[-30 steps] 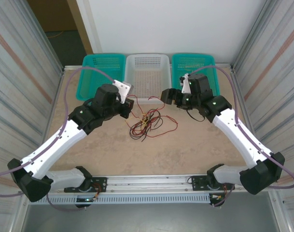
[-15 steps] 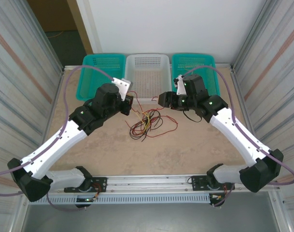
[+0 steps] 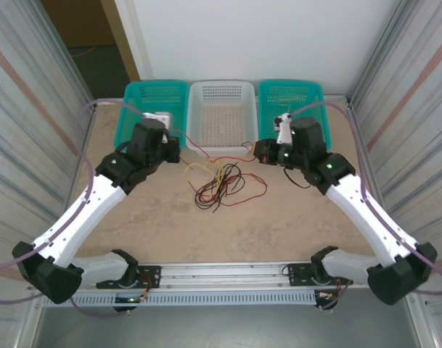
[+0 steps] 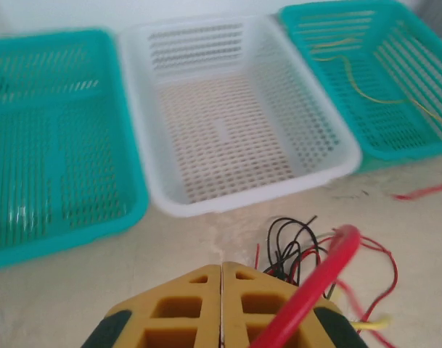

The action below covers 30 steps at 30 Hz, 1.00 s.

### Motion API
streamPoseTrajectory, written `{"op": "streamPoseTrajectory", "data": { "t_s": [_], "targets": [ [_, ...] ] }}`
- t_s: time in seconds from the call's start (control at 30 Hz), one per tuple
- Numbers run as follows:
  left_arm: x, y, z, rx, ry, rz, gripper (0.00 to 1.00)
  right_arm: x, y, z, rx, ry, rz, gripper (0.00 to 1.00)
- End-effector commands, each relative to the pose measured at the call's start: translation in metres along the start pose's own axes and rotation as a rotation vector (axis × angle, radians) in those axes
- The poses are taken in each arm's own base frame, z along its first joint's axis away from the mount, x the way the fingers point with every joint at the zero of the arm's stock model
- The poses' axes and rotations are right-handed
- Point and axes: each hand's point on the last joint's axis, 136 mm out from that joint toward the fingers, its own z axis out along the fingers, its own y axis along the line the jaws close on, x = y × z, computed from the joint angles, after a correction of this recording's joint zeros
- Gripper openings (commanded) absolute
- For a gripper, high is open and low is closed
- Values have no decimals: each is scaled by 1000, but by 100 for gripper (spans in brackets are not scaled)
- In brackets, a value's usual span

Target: Untangle the cables

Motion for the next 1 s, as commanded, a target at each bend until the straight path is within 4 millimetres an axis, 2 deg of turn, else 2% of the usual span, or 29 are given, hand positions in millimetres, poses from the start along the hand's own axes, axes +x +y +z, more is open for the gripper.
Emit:
{"op": "streamPoseTrajectory", "data": {
  "t_s": [0.0,0.13,0.23,0.3,0.37,0.5,0.57,0.63,0.67,0.73,0.83,0.97],
  "targets": [
    [33,36,2,-39,127,-345,0,-31,-3,-27,-37,-185,52,0],
    [61,46,8,-23,227,-502,0,-38,-26,-49,-5,-283,108,0],
    [85,49,16,11,319,-646,0,-31,-44,-52,45,-307,125,0],
    [92,49,17,15,336,-678,0,-27,-50,-51,56,-306,133,0],
    [91,49,16,19,327,-686,0,-21,-54,-48,63,-293,141,0],
    [67,31,11,130,263,-644,0,-13,-56,-44,73,-252,142,1],
    [54,15,6,188,236,-578,0,-11,-48,-40,59,-214,121,17],
    [41,-5,-2,248,213,-496,0,-4,-32,-29,42,-134,66,40],
    [37,-14,-4,271,207,-465,0,0,-24,-25,40,-93,32,49],
    [27,-32,-11,316,194,-405,0,19,-3,-1,42,27,-57,60],
    [18,-49,-18,347,179,-357,0,45,31,24,2,140,-156,72],
    [5,-60,-26,370,151,-333,0,63,54,50,-53,216,-149,73]
  ]
}}
